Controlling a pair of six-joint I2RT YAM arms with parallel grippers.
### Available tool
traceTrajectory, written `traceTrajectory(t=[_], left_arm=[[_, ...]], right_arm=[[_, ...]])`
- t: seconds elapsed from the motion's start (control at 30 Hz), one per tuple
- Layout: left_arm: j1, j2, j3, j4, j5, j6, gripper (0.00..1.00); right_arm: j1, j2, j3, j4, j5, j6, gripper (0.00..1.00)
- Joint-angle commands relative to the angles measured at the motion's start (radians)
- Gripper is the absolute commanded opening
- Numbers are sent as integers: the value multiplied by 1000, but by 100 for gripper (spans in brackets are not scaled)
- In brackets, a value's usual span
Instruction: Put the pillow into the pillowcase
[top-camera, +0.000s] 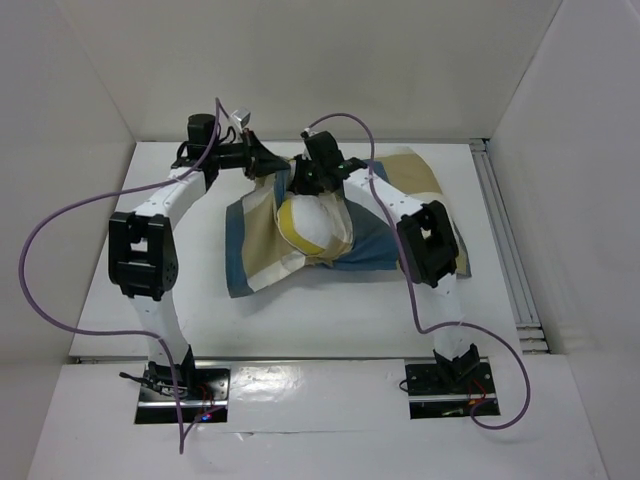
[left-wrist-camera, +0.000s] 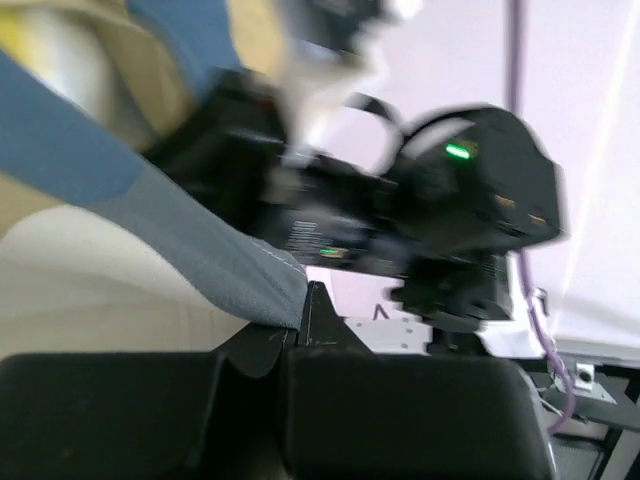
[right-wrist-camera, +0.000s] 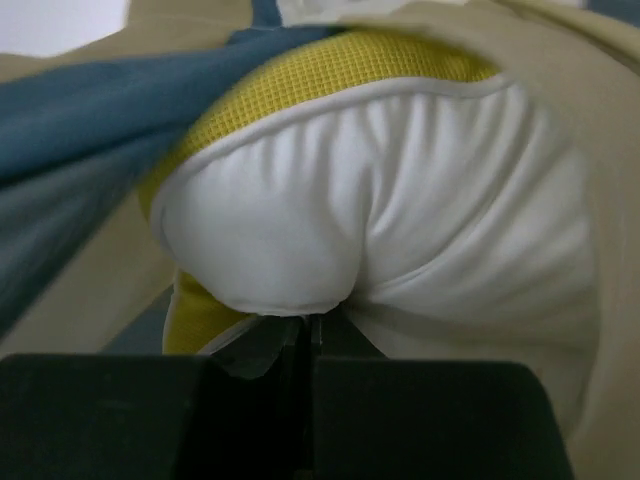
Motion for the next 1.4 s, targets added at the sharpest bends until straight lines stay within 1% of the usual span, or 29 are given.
traceTrajectory(t=[0.0,0.07,0.13,0.2,0.23,0.3,0.33,0.37,0.4,0.43,0.47,0.57,0.6,0.63,0.67,0.7,0.77,0.8,0.83,0.97,1.03,1.1,1.13,1.17,1.2,1.23,1.27,1.33,1.37], left_arm=[[-36,-46,120,292,132,-107,0],[-68,-46,107,378,186,-141,0],[-97,-69,78,408,224,-132,0],[-108,-87,39,390,261,-94,0],[-108,-100,28,370,273,-69,0],[-108,-100,7,211,293,59,0],[-108,-100,7,115,293,130,0],[-99,-100,7,3,254,211,0],[-99,-91,7,-170,229,335,0],[-75,-90,-2,-226,211,375,0],[-65,-75,-14,-258,200,403,0],[-25,-64,-44,-291,166,428,0],[-16,-55,-44,-291,157,428,0],[-7,-42,-27,-308,148,445,0],[2,-31,-10,-353,135,457,0],[18,-19,7,-375,135,477,0],[30,18,53,-400,126,489,0],[41,31,74,-447,114,501,0],[41,43,96,-476,102,543,0],[50,67,131,-501,59,554,0],[50,96,165,-510,59,545,0],[50,123,227,-548,11,523,0],[41,150,260,-603,-68,532,0],[41,162,293,-604,-105,544,6],[41,175,368,-680,-140,560,18],[32,186,402,-723,-168,578,43],[32,186,425,-762,-205,612,52],[32,152,427,-841,-277,643,62],[32,120,403,-852,-374,653,70]], right_arm=[[23,152,70,-171,-42,-10,0],[9,241,230,-224,-73,-10,0],[-12,316,373,-250,-83,1,0],[-32,330,413,-249,-106,30,0],[-58,330,394,-231,-143,45,0],[-84,280,323,-125,-178,101,0],[-104,212,220,-76,-188,120,0],[-113,173,166,20,-201,139,0],[-113,136,115,62,-202,168,0],[-124,72,39,91,-202,177,0],[-124,45,12,128,-202,177,0],[-133,-46,-60,159,-202,188,22],[-133,-73,-80,168,-202,197,41],[-133,-99,-102,168,-202,197,54],[-133,-125,-140,178,-192,197,64],[-133,-174,-154,169,-192,197,70],[-133,-211,-180,149,-182,197,76],[-133,-243,-180,138,-182,188,78],[-133,-255,-192,123,-182,188,78],[-133,-309,-202,81,-182,168,79],[-133,-355,-257,72,-182,168,79],[-120,-395,-313,61,-144,135,79],[-89,-430,-326,12,-108,95,81],[-69,-444,-335,-14,-72,70,83],[-48,-453,-335,-38,-41,47,84],[-25,-453,-346,-69,25,29,85],[20,-464,-346,-124,56,-8,87],[54,-464,-346,-160,137,-42,89],[65,-464,-346,-190,153,-66,90]])
